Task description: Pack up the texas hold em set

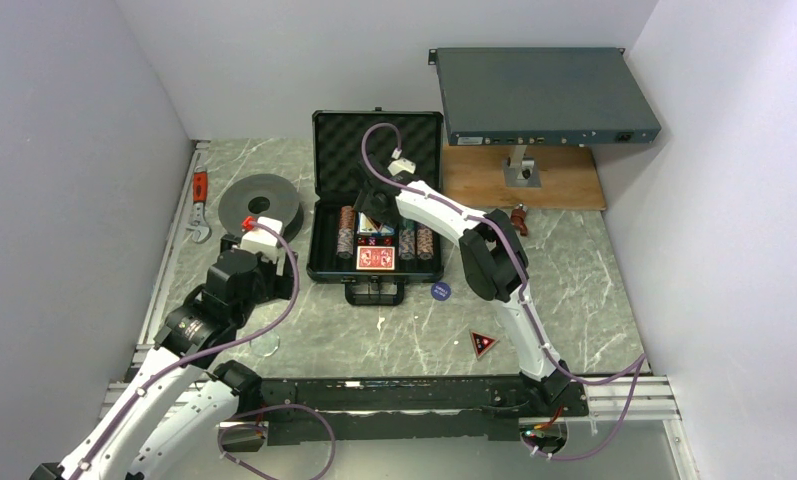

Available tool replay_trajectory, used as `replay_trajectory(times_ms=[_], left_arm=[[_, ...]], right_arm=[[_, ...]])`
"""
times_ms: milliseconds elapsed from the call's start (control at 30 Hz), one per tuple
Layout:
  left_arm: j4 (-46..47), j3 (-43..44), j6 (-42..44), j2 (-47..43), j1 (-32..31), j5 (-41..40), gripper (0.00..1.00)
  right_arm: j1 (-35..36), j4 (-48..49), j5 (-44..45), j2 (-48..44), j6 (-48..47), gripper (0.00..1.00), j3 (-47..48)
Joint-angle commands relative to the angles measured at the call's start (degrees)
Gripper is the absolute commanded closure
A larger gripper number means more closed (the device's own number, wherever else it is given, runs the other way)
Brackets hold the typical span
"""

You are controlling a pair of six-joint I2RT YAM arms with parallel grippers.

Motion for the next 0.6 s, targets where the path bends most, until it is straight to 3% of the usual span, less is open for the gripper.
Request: replay_trajectory(times_ms=[0,233,500,567], left_arm=[[2.4,0.3,0.4,0.2,0.3,1.2,0.11],[2.4,0.2,0.5,-0.1,0.3,1.1,0.12],[2.3,0.1,0.4,-0.3,0.3,1.0,0.12],[2.3,0.1,0.4,-0.3,0.3,0.9,0.12]], right_arm=[[-0.3,1.1,3.5,0.7,-1.0,0.79,1.4],[-0.4,1.6,4.0,0.3,-0.7,0.69,0.7],[-0.3,2.5,3.5,-0.8,-1.1,0.25,-0.1],[-0.3,2.6,3.4,-1.3,-1.1,0.19,-0.2]])
